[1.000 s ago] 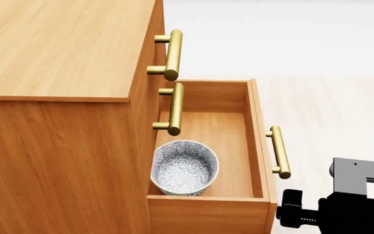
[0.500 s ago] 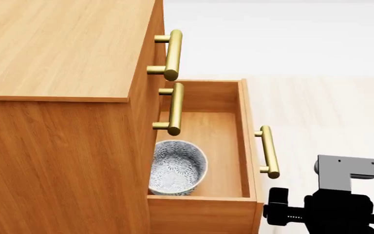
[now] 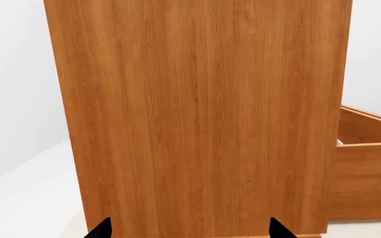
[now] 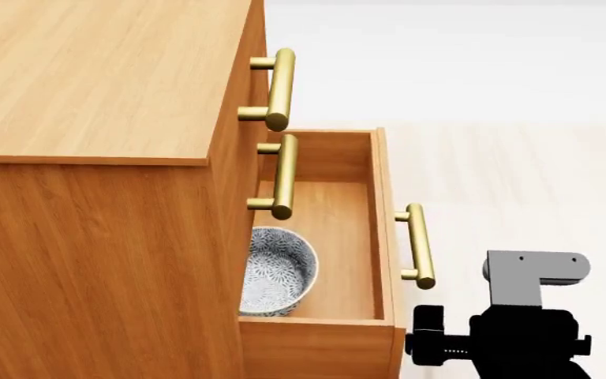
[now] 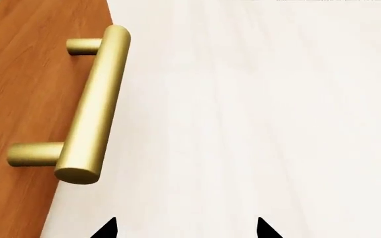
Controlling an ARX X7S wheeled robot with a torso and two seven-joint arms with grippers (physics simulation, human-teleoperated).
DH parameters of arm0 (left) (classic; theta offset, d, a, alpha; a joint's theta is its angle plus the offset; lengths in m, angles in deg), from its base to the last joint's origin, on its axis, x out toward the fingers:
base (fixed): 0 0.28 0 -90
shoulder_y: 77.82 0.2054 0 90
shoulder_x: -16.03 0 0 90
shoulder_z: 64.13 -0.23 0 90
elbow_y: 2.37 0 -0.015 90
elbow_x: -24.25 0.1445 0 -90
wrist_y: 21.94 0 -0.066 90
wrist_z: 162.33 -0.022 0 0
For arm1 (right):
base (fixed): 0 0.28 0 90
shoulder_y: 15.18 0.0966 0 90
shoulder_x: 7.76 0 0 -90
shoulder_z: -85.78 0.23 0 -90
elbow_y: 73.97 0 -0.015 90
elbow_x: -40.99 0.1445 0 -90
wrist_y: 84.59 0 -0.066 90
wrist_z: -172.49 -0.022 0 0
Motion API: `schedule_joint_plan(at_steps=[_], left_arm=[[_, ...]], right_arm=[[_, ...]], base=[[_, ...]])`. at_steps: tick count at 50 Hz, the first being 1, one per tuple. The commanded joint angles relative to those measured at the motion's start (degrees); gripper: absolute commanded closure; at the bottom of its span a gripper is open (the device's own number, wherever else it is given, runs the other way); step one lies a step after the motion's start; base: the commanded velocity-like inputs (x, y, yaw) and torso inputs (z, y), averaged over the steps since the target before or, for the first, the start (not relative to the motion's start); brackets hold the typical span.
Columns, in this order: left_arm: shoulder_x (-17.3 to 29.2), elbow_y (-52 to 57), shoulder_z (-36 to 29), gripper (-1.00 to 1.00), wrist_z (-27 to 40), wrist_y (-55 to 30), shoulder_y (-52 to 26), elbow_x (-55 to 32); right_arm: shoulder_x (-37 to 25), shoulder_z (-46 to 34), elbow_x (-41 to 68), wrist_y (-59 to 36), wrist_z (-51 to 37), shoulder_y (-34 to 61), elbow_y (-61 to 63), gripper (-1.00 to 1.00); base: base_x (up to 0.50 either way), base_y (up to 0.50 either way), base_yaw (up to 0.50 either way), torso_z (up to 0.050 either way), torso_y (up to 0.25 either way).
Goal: Put the bowl in the bottom drawer of the cabinet and close it.
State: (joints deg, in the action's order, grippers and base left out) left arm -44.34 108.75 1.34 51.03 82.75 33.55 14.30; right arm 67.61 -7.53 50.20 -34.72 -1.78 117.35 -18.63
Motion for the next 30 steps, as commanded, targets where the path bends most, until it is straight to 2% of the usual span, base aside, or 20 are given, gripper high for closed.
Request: schedule_joint_plan(at_steps=[1, 30], left_arm=[[0.18, 0.43, -0.11, -1.0, 0.18, -0.24, 0.13, 0.05], [0.37, 0.05, -0.31, -1.0, 0.24, 0.1, -0.11, -0.13]], right_arm=[[1.13, -1.26, 0.4, 0.2, 0.17, -0.17, -0.45, -1.0], [3.36, -3.58, 0.22, 1.93, 0.54, 1.22, -3.14, -1.0]], base=[[0.0, 0.0, 0.0, 0.0, 0.0], [0.0, 0.0, 0.0, 0.0, 0.0]])
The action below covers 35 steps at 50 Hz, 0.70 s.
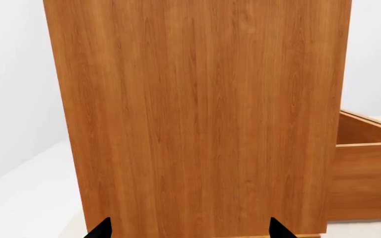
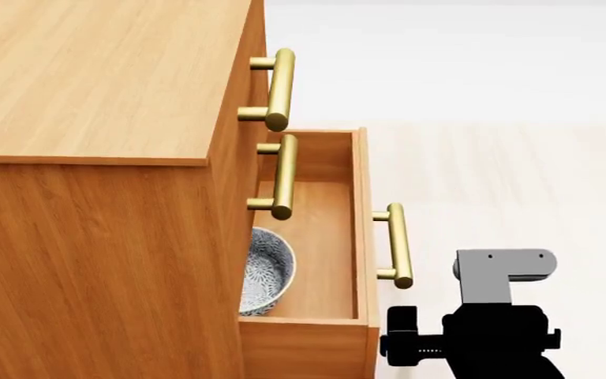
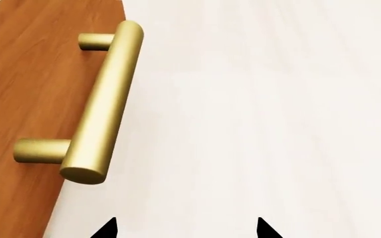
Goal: Put the bowl in the bottom drawer of the cabinet and close it.
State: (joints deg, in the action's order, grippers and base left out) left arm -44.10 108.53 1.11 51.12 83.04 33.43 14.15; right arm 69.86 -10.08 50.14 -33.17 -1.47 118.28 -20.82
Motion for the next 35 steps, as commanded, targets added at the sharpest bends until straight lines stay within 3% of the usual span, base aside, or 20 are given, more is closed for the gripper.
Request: schedule_joint_plan(at_steps=[1, 35], left_arm=[[0.14, 0.28, -0.09, -1.0, 0.15, -0.2, 0.01, 0.02], [0.31, 0.08, -0.48, -1.0, 0.22, 0.06, -0.14, -0.13]], right_arm=[[1.11, -1.04, 0.3, 0.43, 0.23, 0.32, -1.04, -1.0], [2.71, -3.29, 0.84, -2.14, -0.24, -0.1, 3.01, -1.0]], base=[[0.0, 0.0, 0.0, 0.0, 0.0], [0.0, 0.0, 0.0, 0.0, 0.0]])
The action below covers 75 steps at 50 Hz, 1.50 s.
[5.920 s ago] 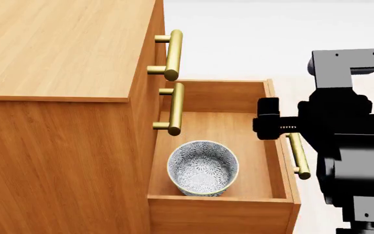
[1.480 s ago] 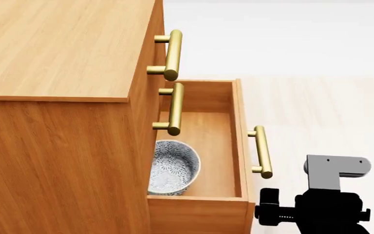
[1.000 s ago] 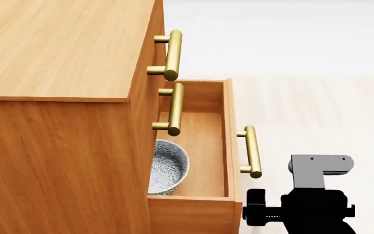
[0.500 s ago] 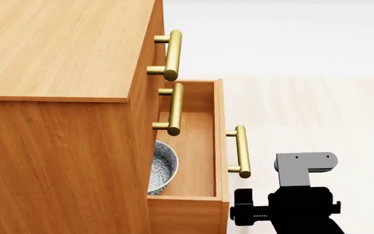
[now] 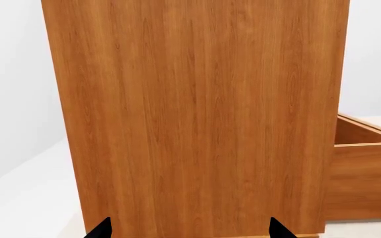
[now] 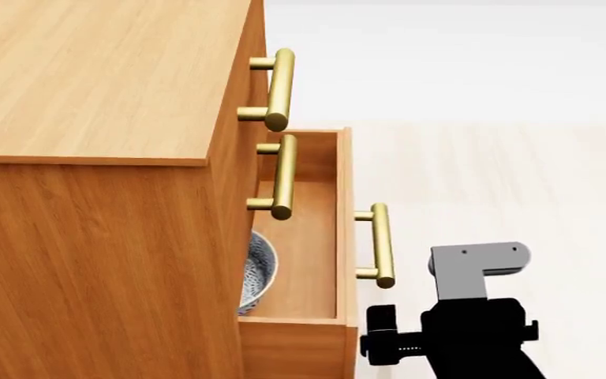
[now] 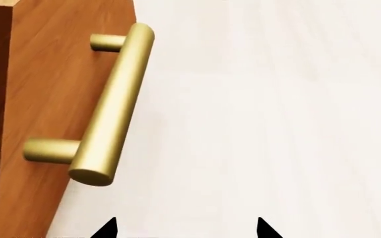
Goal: Put the bowl in the bottom drawer of the cabinet and close it.
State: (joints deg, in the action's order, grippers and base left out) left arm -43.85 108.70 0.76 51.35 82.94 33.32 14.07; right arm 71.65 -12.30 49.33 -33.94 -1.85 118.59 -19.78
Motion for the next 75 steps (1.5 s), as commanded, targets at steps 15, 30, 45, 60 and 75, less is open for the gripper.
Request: schedule_joint_plan(at_steps=[15, 30, 45, 60, 75], left_arm=[[0.36, -0.03, -0.09, -1.0, -0.02, 0.4, 0.03, -0.42], [0.56, 0.31, -0.22, -1.0, 0.11, 0.27, 0.07, -0.44], [0.59, 0.15, -0.39, -1.0, 0.14, 0.47, -0.01, -0.46], [0.7, 0.11, -0.48, -1.0, 0.2, 0.51, -0.12, -0.54], [0.94, 0.6, -0.53, -1.0, 0.4, 0.35, 0.03, -0.67]], right_arm=[[2.19, -1.96, 1.74, -1.31, -0.64, 0.03, 1.27, -1.0], [3.24, -4.81, 0.45, -0.86, -1.86, -0.45, 1.85, -1.0], [4.33, -7.37, -0.35, -0.51, -2.68, -0.81, 2.8, -1.0], [5.13, -8.45, 0.06, -0.13, -3.18, -0.51, 3.07, -1.0], [6.24, -10.56, 0.41, 0.82, -2.88, -0.2, 2.64, -1.0]], base=[[0.0, 0.0, 0.0, 0.0, 0.0], [0.0, 0.0, 0.0, 0.0, 0.0], [0.0, 0.0, 0.0, 0.0, 0.0], [0.0, 0.0, 0.0, 0.0, 0.0], [0.0, 0.0, 0.0, 0.0, 0.0]])
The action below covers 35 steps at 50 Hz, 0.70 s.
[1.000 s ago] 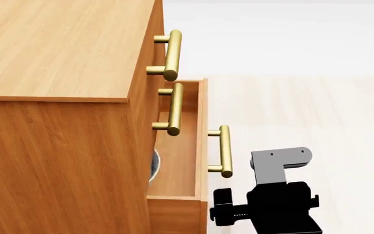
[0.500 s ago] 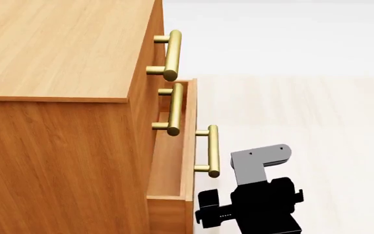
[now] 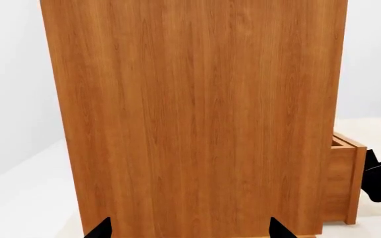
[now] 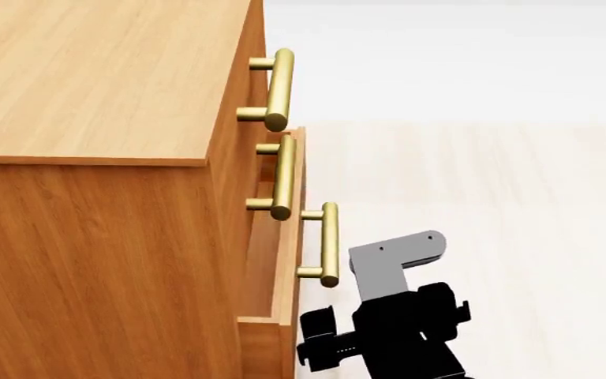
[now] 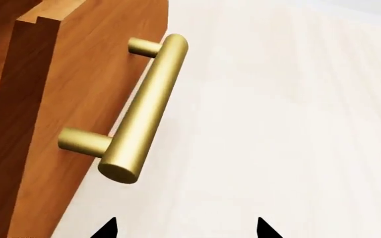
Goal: Put the bowl in the bottom drawer of the cabinet and close it.
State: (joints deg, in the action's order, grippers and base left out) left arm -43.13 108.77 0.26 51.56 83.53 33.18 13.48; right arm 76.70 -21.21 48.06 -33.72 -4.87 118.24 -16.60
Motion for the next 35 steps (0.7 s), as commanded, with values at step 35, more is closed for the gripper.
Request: schedule_joint_plan(at_steps=[35], left_arm=[[0.15, -0.48, -0.24, -1.0, 0.1, 0.45, -0.32, -0.36]], right_arm=[[3.46, -6.75, 3.83, 3.58, 0.62, 2.61, -4.58, -1.0]], base=[[0.0, 0.0, 0.0, 0.0, 0.0]])
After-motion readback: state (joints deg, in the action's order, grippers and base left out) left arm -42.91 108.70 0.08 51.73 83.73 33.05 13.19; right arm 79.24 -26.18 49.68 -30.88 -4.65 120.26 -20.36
